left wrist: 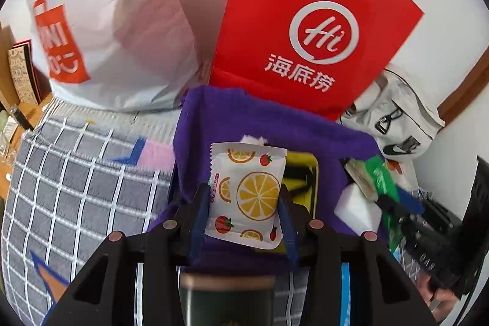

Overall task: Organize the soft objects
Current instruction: 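Lift and carry the orange-print and green packets over the purple towel with both tools, then open the left tool to drop the orange-print packet while the right tool drops the green packet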

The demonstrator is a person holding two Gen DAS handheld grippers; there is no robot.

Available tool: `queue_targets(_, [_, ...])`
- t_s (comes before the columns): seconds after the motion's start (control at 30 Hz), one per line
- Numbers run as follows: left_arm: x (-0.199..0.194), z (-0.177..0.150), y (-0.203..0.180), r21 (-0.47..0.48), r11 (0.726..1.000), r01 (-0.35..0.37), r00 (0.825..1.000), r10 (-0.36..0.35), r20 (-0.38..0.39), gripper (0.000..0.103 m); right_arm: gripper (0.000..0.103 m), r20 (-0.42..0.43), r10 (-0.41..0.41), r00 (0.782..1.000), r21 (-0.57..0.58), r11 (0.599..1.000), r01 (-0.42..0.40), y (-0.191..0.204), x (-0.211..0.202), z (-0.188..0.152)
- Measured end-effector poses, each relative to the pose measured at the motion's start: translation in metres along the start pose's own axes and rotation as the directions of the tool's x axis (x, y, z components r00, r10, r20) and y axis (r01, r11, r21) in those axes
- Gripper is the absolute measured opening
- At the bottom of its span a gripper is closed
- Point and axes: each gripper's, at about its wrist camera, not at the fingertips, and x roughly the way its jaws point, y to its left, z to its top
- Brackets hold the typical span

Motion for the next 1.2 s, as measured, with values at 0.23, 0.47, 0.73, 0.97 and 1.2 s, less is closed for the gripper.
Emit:
queue_targets(0.23, [0.034,0.011,0.005,-0.035,0.999,0.038,0.999,-0.039,-0.020,0.044,0.032,-0.069,0.023,0.997,0.066,0.998,-0.018,-0.018,0.030,-0.003])
queue_targets(0.47, [0.056,0.011,0.006,-0.043,0.996,0.082,0.994,-0.084,-0.064,0.048,0.033,-0.100,0.006,0.995,0.054,0.999,-0.001,-0.017,0.041,-0.006])
queue_targets(0.73, [0.062,0.012,0.006,-0.036,0.993,0.114,0.988,-0.117,-0.099,0.071,0.061,-0.060,0.029,0.998,0.057,0.998,-0.026,-0.015,0.037,-0.002])
queue_targets(0.97, [0.048,0.012,0.010,-0.029,0.995,0.092,0.993,-0.094,-0.078,0.076,0.061,-0.041,0.006,0.999,0.016,1.000,-0.006,-0.005,0.030,0.000])
queue_targets(1.2, [0.019,0.014,0.019,-0.037,0.992,0.122,0.992,-0.122,-0.013,0.077,0.062,-0.019,0.002,1.000,0.011,1.000,-0.002,-0.002,0.017,0.001])
